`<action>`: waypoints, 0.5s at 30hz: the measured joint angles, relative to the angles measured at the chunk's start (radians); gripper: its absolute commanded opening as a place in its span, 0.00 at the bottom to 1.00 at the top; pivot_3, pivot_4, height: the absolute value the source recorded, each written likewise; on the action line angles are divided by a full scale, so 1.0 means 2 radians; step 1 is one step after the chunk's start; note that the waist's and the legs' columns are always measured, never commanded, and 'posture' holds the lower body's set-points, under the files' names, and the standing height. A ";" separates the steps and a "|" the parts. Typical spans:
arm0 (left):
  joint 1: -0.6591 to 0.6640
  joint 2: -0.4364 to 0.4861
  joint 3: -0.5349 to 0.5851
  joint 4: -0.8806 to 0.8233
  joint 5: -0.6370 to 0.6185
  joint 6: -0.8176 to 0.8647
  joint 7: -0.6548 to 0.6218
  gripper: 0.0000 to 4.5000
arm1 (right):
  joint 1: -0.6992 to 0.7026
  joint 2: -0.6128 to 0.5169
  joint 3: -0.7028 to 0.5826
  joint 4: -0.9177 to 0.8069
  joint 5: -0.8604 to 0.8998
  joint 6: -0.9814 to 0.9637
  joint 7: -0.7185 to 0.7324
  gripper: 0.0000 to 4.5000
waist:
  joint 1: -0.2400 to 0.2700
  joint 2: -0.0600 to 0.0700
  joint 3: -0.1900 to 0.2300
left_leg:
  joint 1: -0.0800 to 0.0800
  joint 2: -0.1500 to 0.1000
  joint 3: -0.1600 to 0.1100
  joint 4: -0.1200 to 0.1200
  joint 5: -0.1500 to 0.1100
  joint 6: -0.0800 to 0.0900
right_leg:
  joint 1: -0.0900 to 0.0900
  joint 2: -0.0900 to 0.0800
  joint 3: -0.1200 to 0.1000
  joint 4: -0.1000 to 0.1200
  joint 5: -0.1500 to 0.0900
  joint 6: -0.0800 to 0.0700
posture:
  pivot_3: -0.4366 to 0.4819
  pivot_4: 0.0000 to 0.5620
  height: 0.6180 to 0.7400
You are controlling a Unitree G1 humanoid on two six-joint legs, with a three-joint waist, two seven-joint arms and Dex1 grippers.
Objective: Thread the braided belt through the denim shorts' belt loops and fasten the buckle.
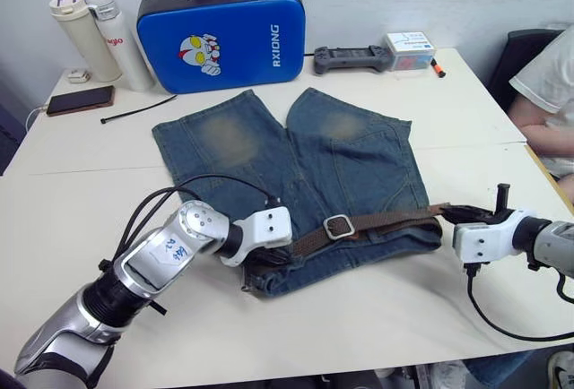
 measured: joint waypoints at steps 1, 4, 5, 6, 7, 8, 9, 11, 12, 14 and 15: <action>0.002 0.007 0.000 -0.007 0.000 0.000 -0.002 0.02 | 0.000 0.000 0.000 0.002 0.000 -0.004 -0.002 0.00 | 0.000 0.000 0.000 | 0.000 0.000 0.000 0.000 0.000 0.000 | 0.000 0.000 0.000 0.000 0.000 0.000 | 0.48 0.27 1.00; 0.008 0.030 0.000 -0.022 -0.002 0.000 -0.011 0.02 | 0.008 0.000 0.002 0.002 0.001 -0.014 -0.004 0.00 | -0.001 0.000 0.000 | 0.003 0.001 0.001 -0.002 0.000 0.000 | 0.002 0.001 0.001 -0.001 0.000 0.000 | 0.48 0.27 1.00; 0.011 0.040 0.000 -0.029 -0.003 -0.001 -0.017 0.02 | 0.014 0.000 0.003 0.002 0.001 -0.017 -0.005 0.00 | -0.002 0.000 0.000 | 0.004 0.001 0.001 -0.002 0.000 0.000 | 0.003 0.001 0.001 -0.001 0.000 0.000 | 0.48 0.27 1.00; 0.013 0.050 0.000 -0.031 -0.003 -0.002 -0.023 0.02 | 0.020 0.000 0.007 0.002 0.002 -0.020 -0.006 0.00 | -0.002 0.001 0.000 | 0.006 0.002 0.001 -0.003 0.000 0.000 | 0.005 0.001 0.001 -0.002 0.000 -0.001 | 0.48 0.27 1.00; 0.015 0.055 0.000 -0.031 -0.003 -0.005 -0.027 0.02 | 0.024 0.000 0.007 0.002 0.002 -0.021 -0.007 0.00 | -0.002 0.001 -0.001 | 0.007 0.002 0.001 -0.004 0.000 0.000 | 0.006 0.001 0.001 -0.003 0.000 -0.001 | 0.48 0.27 1.00; 0.018 0.062 0.000 -0.031 -0.003 -0.011 -0.031 0.02 | 0.027 0.003 0.007 -0.001 0.003 -0.022 -0.009 0.00 | -0.002 0.001 -0.001 | 0.009 0.002 0.002 -0.006 0.000 0.000 | 0.008 0.001 0.002 -0.004 0.000 -0.001 | 0.48 0.27 1.00; 0.020 0.068 0.000 -0.030 -0.003 -0.016 -0.034 0.02 | 0.029 0.007 0.007 -0.006 0.004 -0.021 -0.011 0.00 | -0.002 0.001 -0.001 | 0.011 0.002 0.002 -0.007 0.000 0.000 | 0.009 0.001 0.002 -0.004 -0.001 -0.001 | 0.48 0.27 1.00; 0.021 0.072 -0.001 -0.026 -0.001 -0.026 -0.041 0.02 | 0.032 0.015 0.007 -0.012 0.007 -0.015 -0.012 0.00 | -0.003 0.001 -0.001 | 0.013 0.002 0.002 -0.008 0.000 0.000 | 0.011 0.002 0.002 -0.005 -0.001 -0.001 | 0.48 0.27 1.00; 0.021 0.073 -0.001 -0.024 0.002 -0.031 -0.044 0.02 | 0.033 0.019 0.007 -0.015 0.010 -0.010 -0.011 0.00 | -0.004 0.001 -0.001 | 0.013 0.002 0.002 -0.008 0.000 0.000 | 0.011 0.002 0.002 -0.005 -0.001 -0.001 | 0.48 0.27 1.00; 0.020 0.073 -0.002 -0.016 0.007 -0.044 -0.051 0.01 | 0.037 0.026 0.007 -0.023 0.026 0.002 -0.006 0.09 | -0.005 0.001 -0.001 | 0.013 0.003 0.002 -0.008 0.000 0.000 | 0.011 0.002 0.002 -0.005 -0.001 -0.001 | 0.48 0.27 1.00; 0.020 0.073 -0.002 -0.010 0.008 -0.050 -0.054 0.00 | 0.040 0.026 0.007 -0.028 0.036 0.007 -0.002 0.18 | -0.005 0.002 -0.001 | 0.013 0.003 0.002 -0.008 0.000 0.000 | 0.011 0.002 0.002 -0.005 -0.001 -0.001 | 0.48 0.27 1.00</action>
